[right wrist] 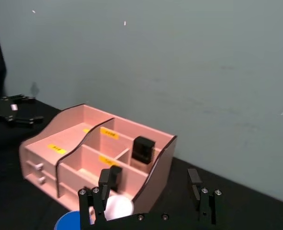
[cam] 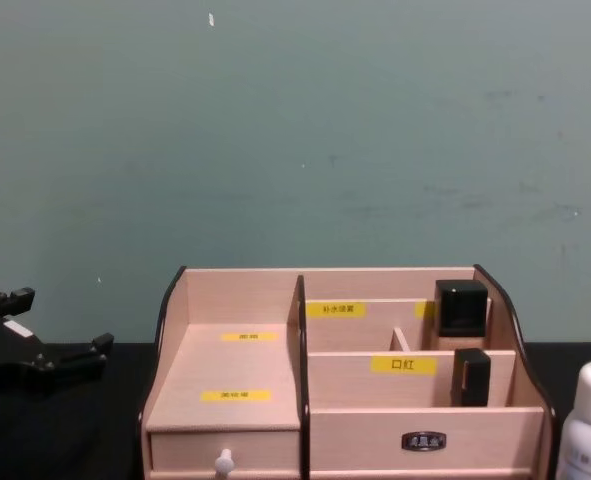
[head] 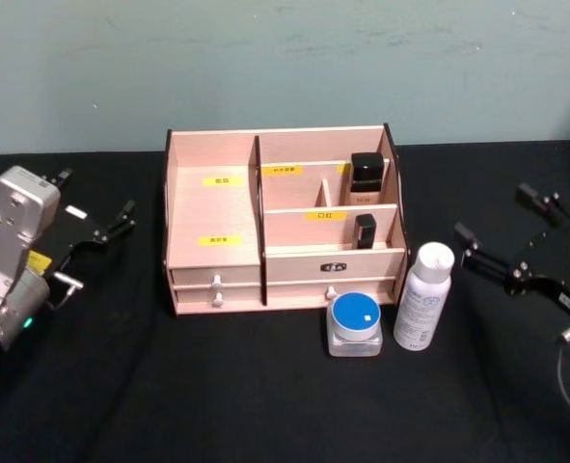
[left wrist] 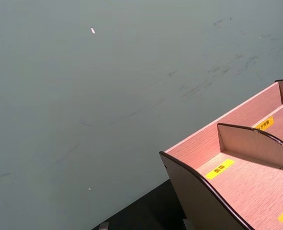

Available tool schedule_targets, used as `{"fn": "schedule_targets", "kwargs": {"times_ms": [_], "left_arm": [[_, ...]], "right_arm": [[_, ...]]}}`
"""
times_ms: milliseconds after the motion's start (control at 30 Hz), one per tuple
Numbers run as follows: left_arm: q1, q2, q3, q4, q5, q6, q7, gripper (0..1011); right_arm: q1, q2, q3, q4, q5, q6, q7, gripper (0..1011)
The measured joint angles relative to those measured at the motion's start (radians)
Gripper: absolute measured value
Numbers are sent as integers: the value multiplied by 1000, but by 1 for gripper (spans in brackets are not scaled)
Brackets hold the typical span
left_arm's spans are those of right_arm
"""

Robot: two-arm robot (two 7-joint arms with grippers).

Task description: Pick up the facial cleanser and watermelon frost from the table and place them into the tiered storage box.

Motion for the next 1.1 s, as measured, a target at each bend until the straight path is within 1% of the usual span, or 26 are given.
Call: {"fn": "schedule_targets", "kwargs": {"times_ms": [133,300,567,767,1100], "left_arm": [[0,0,0,0,0,0,0,1001],[0,0,0,0,0,0,0,1001],[0,0,0,0,0,0,0,1001],[0,0,0,0,0,0,0,1001],[0,0,0,0,0,0,0,1001]], "right_arm": [[-29,-8,5,3,18,-5,28,1002],[-54,-18,4,16,26,-12,60,1002],[-66,-39,-5,42,29,-10,90,1002],[-55,-60,-15,69,29,4,104,1002],[-4,-107,-44,133,7,39,133,1002]]}}
